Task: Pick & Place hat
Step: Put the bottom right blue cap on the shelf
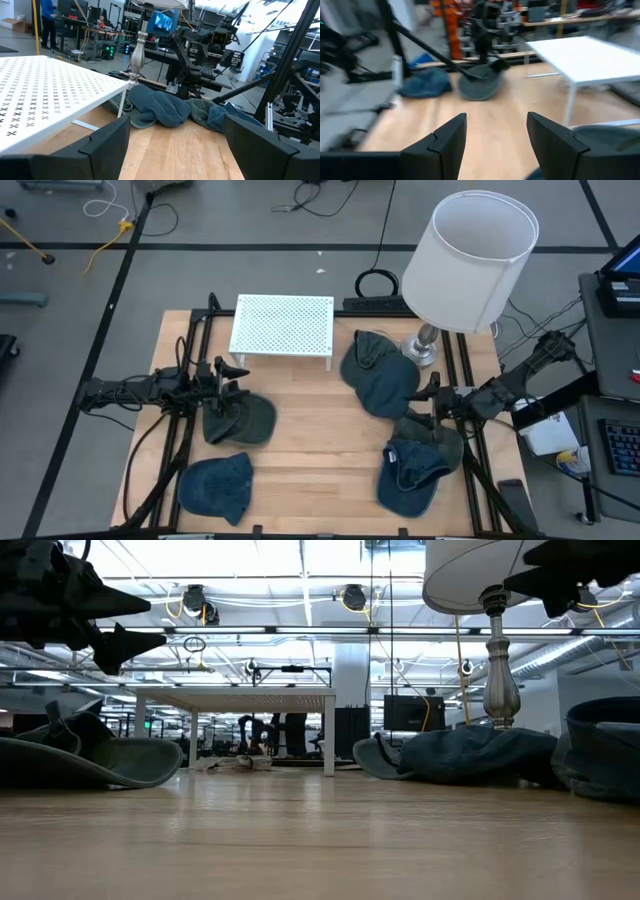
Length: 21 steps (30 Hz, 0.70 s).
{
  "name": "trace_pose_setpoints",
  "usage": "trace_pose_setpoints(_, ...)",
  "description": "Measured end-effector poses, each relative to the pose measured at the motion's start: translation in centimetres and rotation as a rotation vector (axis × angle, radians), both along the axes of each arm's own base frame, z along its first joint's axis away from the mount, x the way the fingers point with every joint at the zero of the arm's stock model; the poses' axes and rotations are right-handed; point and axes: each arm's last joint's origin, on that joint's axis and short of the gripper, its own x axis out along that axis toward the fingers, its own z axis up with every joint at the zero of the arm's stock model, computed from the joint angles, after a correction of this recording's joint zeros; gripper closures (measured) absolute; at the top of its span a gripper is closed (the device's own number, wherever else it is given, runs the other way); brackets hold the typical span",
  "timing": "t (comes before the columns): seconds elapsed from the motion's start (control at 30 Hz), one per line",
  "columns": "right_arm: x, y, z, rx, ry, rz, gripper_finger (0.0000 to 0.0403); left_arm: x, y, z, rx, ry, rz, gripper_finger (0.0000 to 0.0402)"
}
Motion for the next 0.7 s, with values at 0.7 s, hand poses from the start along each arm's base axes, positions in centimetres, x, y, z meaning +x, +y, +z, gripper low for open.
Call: trace_pose_setpoints(0.7, 6.0, 6.1, 6.2, -0.183, 0.051, -0.185, 0.0202, 0.0, 0.0, 0.0, 0.000, 0.000, 0.000, 0.0078)
